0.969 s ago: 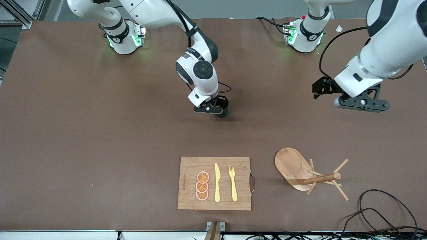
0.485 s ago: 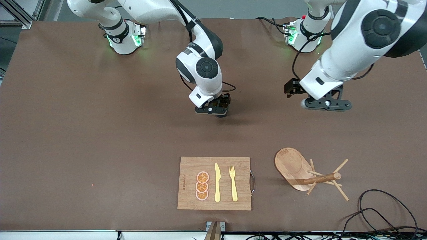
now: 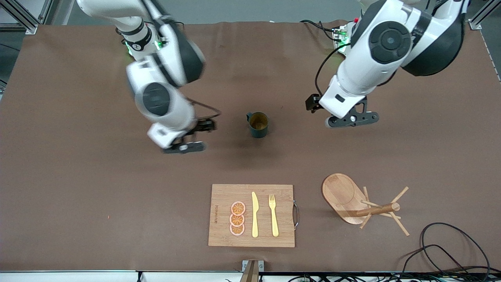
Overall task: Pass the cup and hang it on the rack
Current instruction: 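Set the mug down and open the right gripper while the left gripper approaches, then lower the left gripper over the mug and grasp its handle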
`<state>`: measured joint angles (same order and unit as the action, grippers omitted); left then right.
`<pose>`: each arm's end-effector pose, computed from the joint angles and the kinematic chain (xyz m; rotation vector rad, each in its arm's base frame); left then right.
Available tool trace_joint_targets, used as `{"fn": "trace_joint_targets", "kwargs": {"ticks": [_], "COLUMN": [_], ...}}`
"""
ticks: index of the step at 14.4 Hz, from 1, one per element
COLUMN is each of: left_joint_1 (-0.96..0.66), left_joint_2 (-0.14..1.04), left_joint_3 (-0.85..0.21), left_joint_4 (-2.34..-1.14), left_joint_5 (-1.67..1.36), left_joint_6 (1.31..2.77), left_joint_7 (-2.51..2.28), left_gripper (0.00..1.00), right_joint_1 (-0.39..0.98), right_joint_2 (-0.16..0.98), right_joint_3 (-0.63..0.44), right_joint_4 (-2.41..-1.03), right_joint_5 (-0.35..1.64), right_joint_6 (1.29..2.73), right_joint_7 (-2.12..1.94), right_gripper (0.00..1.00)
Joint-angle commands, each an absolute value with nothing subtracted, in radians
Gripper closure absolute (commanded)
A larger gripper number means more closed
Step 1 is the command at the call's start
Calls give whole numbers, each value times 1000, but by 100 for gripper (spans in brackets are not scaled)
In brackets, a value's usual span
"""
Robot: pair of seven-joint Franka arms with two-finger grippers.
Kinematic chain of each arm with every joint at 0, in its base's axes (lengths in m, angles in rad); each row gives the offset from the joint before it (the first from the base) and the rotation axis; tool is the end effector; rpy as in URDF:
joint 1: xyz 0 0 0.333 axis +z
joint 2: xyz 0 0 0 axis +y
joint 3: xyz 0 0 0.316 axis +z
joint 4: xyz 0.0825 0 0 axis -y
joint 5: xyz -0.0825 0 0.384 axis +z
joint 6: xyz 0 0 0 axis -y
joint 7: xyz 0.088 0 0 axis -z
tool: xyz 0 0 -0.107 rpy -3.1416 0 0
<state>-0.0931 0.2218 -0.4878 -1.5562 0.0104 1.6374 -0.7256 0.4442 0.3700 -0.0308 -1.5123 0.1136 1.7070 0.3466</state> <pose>0.5247 -0.3124 0.5209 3.1201 0.2307 -0.2318 0.5901 0.2733 0.4385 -3.0978 -0.0660 0.3099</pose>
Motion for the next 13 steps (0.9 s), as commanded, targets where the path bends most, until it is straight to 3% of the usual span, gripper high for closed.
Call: {"fn": "trace_joint_targets", "kwargs": {"ticks": [1, 6, 9, 13], "left_joint_1": [-181, -331, -476, -644], "left_joint_2": [270, 366, 432, 544], "left_joint_3": [-492, -489, -489, -480], "left_joint_4": [-1543, -1528, -1520, -1502], "left_joint_5": [92, 165, 298, 521], "left_joint_6": [1657, 1701, 1715, 1715], "left_joint_7": [-903, -1188, -1386, -1611], "left_gripper": [0, 0, 0, 0], "right_joint_1": [309, 97, 26, -6], "right_joint_2": [282, 189, 196, 224], "right_joint_3": [-5, -6, -5, -5], "right_joint_4": [-1548, -1546, -1444, -1371], "right_joint_5": [83, 16, -34, -26], "right_joint_6": [1655, 1573, 1458, 1440], "right_joint_7": [301, 143, 74, 75], "right_gripper": [0, 0, 0, 0]}}
